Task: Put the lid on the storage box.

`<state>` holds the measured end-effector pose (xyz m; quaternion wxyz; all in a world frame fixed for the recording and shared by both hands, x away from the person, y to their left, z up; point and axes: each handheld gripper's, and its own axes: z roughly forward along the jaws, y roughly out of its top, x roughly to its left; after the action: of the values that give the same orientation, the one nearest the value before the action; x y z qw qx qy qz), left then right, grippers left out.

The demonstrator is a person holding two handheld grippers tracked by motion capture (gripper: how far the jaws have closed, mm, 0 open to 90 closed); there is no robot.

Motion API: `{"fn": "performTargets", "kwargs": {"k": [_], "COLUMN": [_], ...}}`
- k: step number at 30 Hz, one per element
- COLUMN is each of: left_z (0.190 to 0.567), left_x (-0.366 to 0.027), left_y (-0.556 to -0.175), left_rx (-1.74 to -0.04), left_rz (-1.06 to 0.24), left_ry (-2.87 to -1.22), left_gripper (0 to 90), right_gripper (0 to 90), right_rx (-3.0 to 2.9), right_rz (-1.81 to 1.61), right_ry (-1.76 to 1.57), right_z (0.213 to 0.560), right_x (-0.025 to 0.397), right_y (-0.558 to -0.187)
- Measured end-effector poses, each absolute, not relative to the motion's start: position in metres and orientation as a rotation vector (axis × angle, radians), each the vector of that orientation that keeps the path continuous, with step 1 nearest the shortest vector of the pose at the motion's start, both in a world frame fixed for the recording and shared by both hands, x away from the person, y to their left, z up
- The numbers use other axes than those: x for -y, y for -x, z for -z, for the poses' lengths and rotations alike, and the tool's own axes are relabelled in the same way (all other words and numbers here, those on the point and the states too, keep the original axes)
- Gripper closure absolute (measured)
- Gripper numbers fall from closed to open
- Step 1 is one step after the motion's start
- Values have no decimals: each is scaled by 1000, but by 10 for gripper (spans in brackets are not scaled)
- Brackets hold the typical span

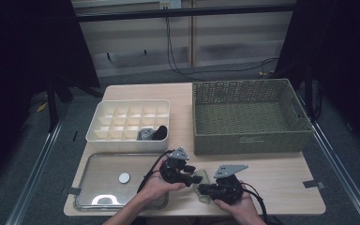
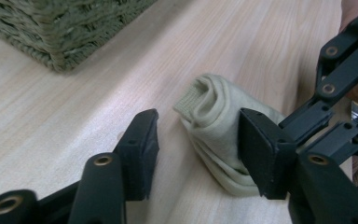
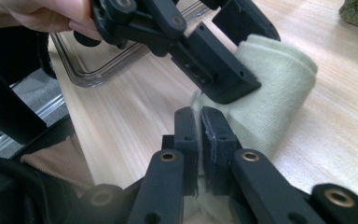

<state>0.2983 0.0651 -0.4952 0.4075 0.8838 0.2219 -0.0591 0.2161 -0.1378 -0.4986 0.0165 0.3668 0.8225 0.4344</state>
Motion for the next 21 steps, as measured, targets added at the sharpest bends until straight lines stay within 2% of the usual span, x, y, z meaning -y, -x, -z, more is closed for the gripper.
{"fn": "performTargets", "kwargs": {"k": [8, 11, 15, 21], "left_z": [497, 497, 498, 498], "left_x": [-64, -65, -65, -66], "left_y": [-293, -292, -291, -290], "left_rx": [-543, -544, -544, -542], "left_rz": [165, 165, 177, 171], "left_ry": [-2242, -2242, -2234, -2245], "left_gripper": [511, 509, 508, 492], "right_gripper": [764, 699, 731, 723], "right_rx": [-2556, -2538, -2481, -2499], "right_rz": [-1343, -1363, -1389, -1324], "right_ry": [-1209, -1242, -1285, -1333], "right_z": [491, 489, 485, 495], "right_x": [154, 161, 173, 173], "right_y": [-213, -210, -208, -213]}}
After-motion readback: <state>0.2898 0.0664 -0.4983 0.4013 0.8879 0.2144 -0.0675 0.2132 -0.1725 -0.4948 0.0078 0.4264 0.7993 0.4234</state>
